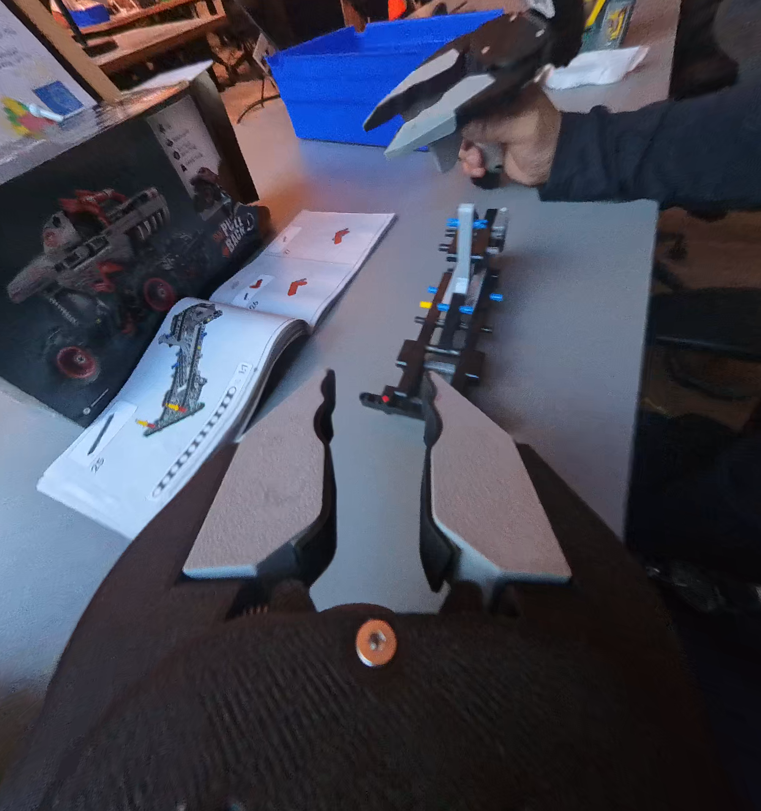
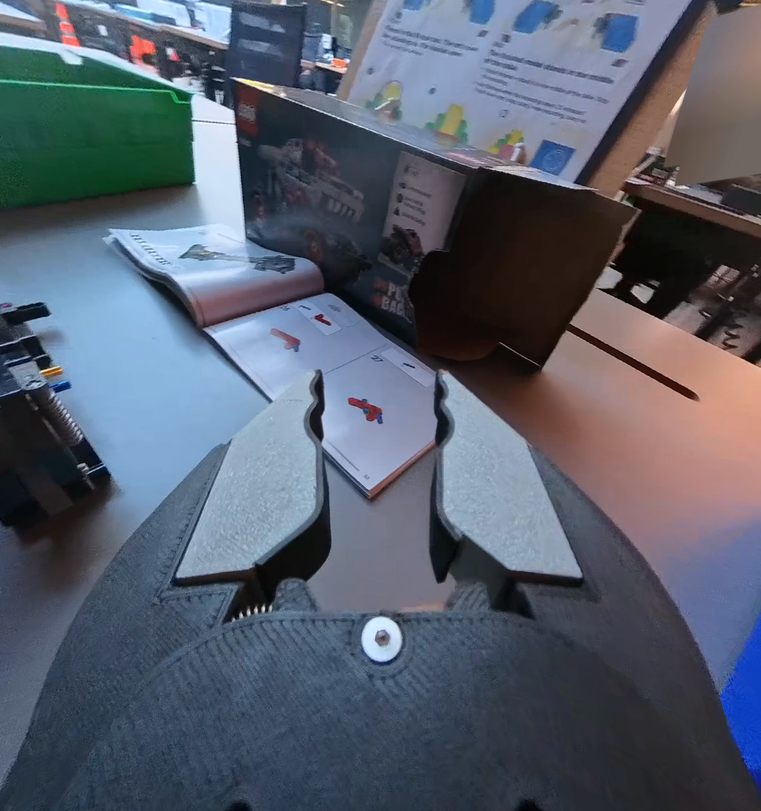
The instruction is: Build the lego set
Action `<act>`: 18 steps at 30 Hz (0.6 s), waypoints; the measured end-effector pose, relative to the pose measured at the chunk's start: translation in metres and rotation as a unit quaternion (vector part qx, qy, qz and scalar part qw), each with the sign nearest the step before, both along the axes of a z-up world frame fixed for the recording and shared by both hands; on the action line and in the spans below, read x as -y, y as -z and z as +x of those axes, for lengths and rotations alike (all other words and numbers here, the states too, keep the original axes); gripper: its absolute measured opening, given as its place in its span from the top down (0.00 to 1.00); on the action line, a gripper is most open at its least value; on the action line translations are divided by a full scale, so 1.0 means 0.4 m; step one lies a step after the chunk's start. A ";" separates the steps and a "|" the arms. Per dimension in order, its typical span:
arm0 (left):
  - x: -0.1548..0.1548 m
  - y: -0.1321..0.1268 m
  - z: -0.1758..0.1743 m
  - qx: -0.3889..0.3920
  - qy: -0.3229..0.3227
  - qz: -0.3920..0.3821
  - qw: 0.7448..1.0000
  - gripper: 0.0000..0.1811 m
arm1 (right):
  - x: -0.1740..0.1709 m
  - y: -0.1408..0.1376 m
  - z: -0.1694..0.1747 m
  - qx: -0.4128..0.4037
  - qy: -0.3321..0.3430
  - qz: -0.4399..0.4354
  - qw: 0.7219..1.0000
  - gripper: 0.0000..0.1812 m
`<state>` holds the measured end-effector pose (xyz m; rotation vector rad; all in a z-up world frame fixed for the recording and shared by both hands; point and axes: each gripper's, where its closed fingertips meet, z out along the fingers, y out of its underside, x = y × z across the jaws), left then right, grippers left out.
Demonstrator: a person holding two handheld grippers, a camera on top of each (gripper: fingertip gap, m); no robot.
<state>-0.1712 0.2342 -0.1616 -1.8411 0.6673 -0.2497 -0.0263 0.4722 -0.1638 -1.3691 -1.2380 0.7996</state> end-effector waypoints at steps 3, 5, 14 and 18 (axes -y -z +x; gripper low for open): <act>0.089 -0.010 -0.042 -0.001 -0.019 -0.002 1.000 0.81 | -0.021 0.001 0.013 0.000 0.033 -0.006 0.999 0.73; 0.159 -0.012 -0.081 0.002 -0.029 -0.014 0.999 0.79 | -0.030 0.000 0.020 -0.001 0.050 -0.005 0.999 0.74; 0.452 -0.004 -0.281 0.010 -0.103 -0.022 0.994 0.79 | -0.057 -0.001 0.038 -0.011 0.076 -0.030 0.997 0.75; 0.441 -0.033 -0.406 0.010 -0.167 -0.027 0.986 0.82 | -0.075 -0.002 0.038 -0.016 0.078 -0.039 0.996 0.75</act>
